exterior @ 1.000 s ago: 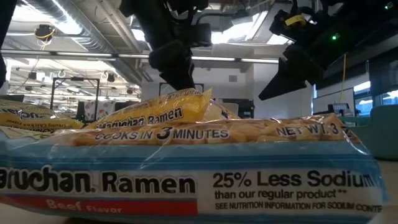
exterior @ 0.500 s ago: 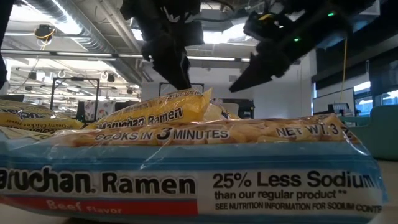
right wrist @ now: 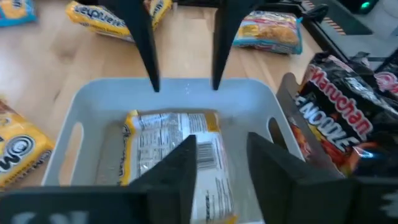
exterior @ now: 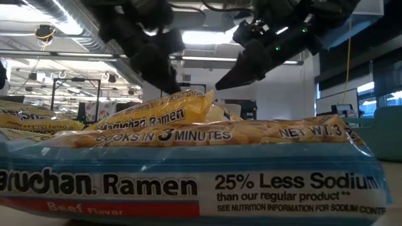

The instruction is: Sort Maruchan noodles

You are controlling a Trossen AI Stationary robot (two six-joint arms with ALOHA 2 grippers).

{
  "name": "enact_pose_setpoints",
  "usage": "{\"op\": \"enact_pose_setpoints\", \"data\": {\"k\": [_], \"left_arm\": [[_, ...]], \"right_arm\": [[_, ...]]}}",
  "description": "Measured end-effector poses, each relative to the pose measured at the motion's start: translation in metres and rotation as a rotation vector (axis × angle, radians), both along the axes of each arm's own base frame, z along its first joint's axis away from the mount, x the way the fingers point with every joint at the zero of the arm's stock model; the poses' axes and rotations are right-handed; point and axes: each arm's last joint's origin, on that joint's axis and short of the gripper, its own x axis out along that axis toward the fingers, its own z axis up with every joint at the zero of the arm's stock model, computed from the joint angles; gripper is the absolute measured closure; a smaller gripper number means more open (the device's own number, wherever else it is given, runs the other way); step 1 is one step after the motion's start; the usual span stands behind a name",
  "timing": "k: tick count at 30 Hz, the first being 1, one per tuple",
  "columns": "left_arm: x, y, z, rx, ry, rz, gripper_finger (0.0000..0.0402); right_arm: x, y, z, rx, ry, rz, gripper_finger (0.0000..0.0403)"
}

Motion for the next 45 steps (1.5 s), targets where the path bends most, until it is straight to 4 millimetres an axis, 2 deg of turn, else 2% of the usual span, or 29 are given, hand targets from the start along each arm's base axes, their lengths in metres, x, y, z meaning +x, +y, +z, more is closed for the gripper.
{"op": "enact_pose_setpoints", "data": {"k": [3,8,14,19,28,32,36,41,45], "left_arm": [[-0.014,-0.002,0.006,0.027,-0.143,-0.001,0.0172],[-0.031,-0.004,0.014,0.070,-0.328,0.001,0.0172],[-0.036,-0.005,0.008,0.075,-0.361,0.004,0.0172],[-0.037,-0.005,0.000,0.063,-0.326,0.000,0.0172],[-0.036,-0.005,0.002,0.065,-0.341,-0.004,0.0172],[-0.036,-0.006,0.002,0.064,-0.340,-0.005,0.0172],[-0.036,-0.006,0.002,0.063,-0.341,-0.006,0.0172],[-0.036,-0.006,0.002,0.059,-0.347,-0.014,0.0172],[-0.036,-0.006,0.003,0.052,-0.355,-0.028,0.0172]], "right_arm": [[0.010,-0.003,0.005,0.019,0.016,0.024,0.0224],[0.043,-0.006,0.011,0.016,0.130,0.028,0.0140],[0.077,-0.011,0.004,0.013,0.380,0.004,0.0090],[0.084,-0.013,-0.010,0.018,0.553,-0.046,0.0072],[0.084,-0.020,-0.013,0.165,0.553,-0.065,0.0036],[0.086,-0.024,-0.026,0.180,0.582,-0.056,0.0027],[0.092,-0.025,-0.040,0.149,0.591,-0.054,0.0028],[0.093,-0.026,-0.041,0.134,0.585,-0.073,0.0038],[0.094,-0.025,-0.042,0.167,0.581,-0.057,0.0063]]}}
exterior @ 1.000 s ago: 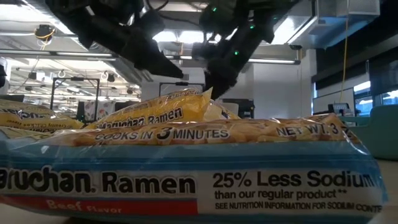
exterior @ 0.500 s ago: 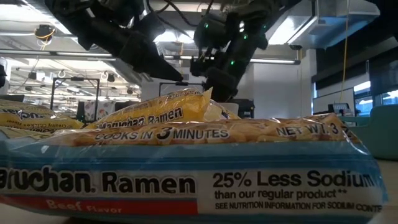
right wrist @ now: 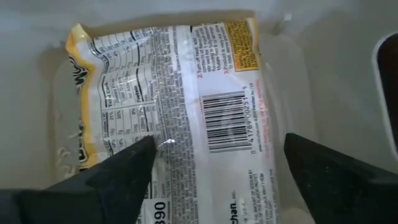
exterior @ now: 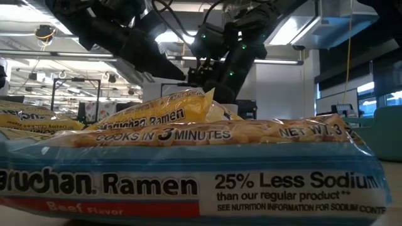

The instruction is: Sort Maruchan noodles

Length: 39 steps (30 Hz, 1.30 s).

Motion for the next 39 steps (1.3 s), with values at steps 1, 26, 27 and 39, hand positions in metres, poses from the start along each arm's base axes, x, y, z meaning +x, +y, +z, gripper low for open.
{"op": "enact_pose_setpoints", "data": {"k": [1,26,27,39], "left_arm": [[0.0000,0.0000,0.0000,0.000,0.000,0.000,0.0172],[0.0002,-0.0001,0.0004,0.001,-0.004,0.000,0.0172],[0.0002,-0.0001,0.0004,0.001,-0.004,0.000,0.0172],[0.0002,0.0001,0.0005,0.002,-0.004,0.003,0.0172]], "right_arm": [[0.0000,0.0000,-0.0004,0.002,0.002,-0.001,0.0074],[0.0029,-0.0017,-0.0041,-0.066,-0.007,-0.006,0.0379],[0.0029,-0.0019,-0.0041,-0.075,-0.006,-0.010,0.0388],[0.0002,-0.0021,0.0009,-0.094,-0.003,-0.017,0.0402]]}}
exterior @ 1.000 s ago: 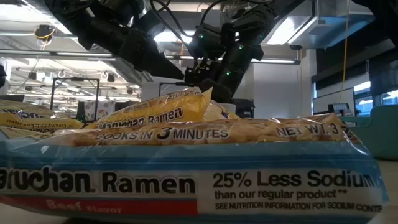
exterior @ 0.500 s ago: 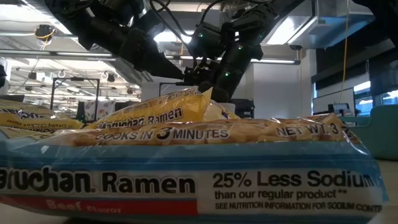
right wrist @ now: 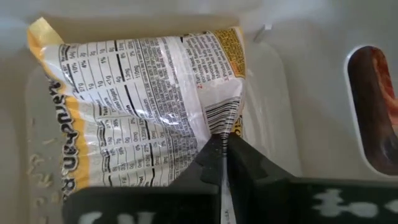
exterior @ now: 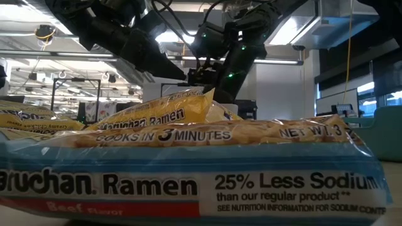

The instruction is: Sort Maruchan noodles

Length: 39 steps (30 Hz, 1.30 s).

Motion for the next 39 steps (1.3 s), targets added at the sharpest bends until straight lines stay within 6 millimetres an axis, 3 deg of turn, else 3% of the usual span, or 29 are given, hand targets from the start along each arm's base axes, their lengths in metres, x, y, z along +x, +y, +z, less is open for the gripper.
{"op": "enact_pose_setpoints", "data": {"k": [8,17,25,29,39], "left_arm": [[0.000,0.000,0.000,0.003,-0.001,0.007,0.0172],[0.000,0.000,0.000,0.003,-0.001,0.007,0.0172],[0.000,0.000,0.000,0.002,-0.001,0.007,0.0172],[0.000,0.000,0.000,-0.021,-0.003,0.011,0.0172],[0.000,0.000,-0.001,-0.040,0.007,0.018,0.0172]], "right_arm": [[-0.010,-0.005,0.038,-0.012,-0.077,0.017,0.0402],[-0.022,-0.004,0.066,0.002,-0.118,0.023,0.0402],[-0.021,-0.003,0.063,0.064,-0.116,-0.032,0.0399],[-0.021,-0.003,0.055,0.071,-0.080,-0.037,0.0354],[-0.019,0.003,0.049,0.151,-0.066,-0.049,0.0163]]}}
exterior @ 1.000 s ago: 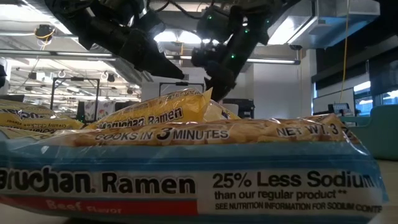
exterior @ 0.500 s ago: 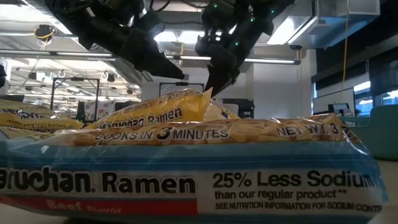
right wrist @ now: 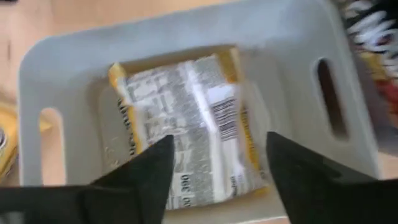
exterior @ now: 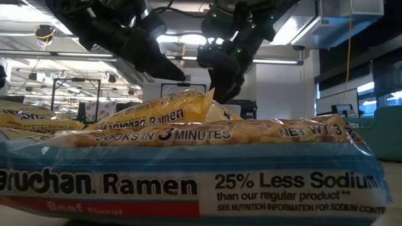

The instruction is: Sort Maruchan noodles

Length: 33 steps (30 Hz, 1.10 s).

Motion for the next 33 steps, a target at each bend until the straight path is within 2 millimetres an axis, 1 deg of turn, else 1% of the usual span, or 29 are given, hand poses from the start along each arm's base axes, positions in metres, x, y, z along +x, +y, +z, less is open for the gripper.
{"op": "enact_pose_setpoints", "data": {"k": [2,4,7,10,13,15,18,21,23,27,28,29,30,33], "left_arm": [[0.002,0.000,-0.004,-0.002,0.015,0.006,0.0172],[0.001,0.001,-0.008,-0.006,0.044,0.028,0.0172],[0.003,0.003,-0.014,0.017,0.074,0.086,0.0172],[0.004,0.006,-0.015,0.046,0.075,0.160,0.0172],[0.003,0.008,-0.017,0.066,0.088,0.208,0.0172],[0.003,0.011,-0.015,0.070,0.076,0.232,0.0172],[0.003,0.014,-0.015,0.041,0.070,0.242,0.0172],[0.003,0.014,-0.016,0.020,0.073,0.204,0.0172],[0.003,0.013,-0.016,0.015,0.074,0.191,0.0172],[0.001,0.013,-0.018,0.010,0.098,0.188,0.0172],[0.001,0.013,-0.018,0.010,0.099,0.189,0.0172],[0.001,0.013,-0.017,0.012,0.096,0.191,0.0172],[-0.001,0.013,-0.014,0.013,0.092,0.195,0.0172],[-0.005,0.013,-0.004,0.055,0.064,0.218,0.0172]], "right_arm": [[0.001,0.006,0.000,-0.009,0.002,0.040,0.0138],[0.002,0.016,0.000,-0.031,-0.003,0.106,0.0118],[0.005,0.031,0.001,-0.070,-0.021,0.167,0.0097],[0.011,0.043,-0.006,-0.116,-0.025,0.176,0.0087],[0.012,0.053,-0.013,-0.177,0.012,0.181,0.0094],[0.011,0.057,-0.014,-0.211,0.031,0.182,0.0110],[0.010,0.061,-0.015,-0.206,0.037,0.185,0.0155],[0.010,0.059,-0.015,-0.206,0.043,0.183,0.0218],[0.008,0.054,-0.014,-0.206,0.055,0.171,0.0268],[0.005,0.045,-0.003,-0.166,0.025,0.158,0.0364],[0.004,0.042,0.000,-0.154,0.013,0.154,0.0383],[0.004,0.039,0.000,-0.135,0.009,0.151,0.0392],[0.004,0.036,0.000,-0.109,0.005,0.149,0.0394],[0.006,0.028,-0.003,-0.015,-0.008,0.153,0.0381]]}}
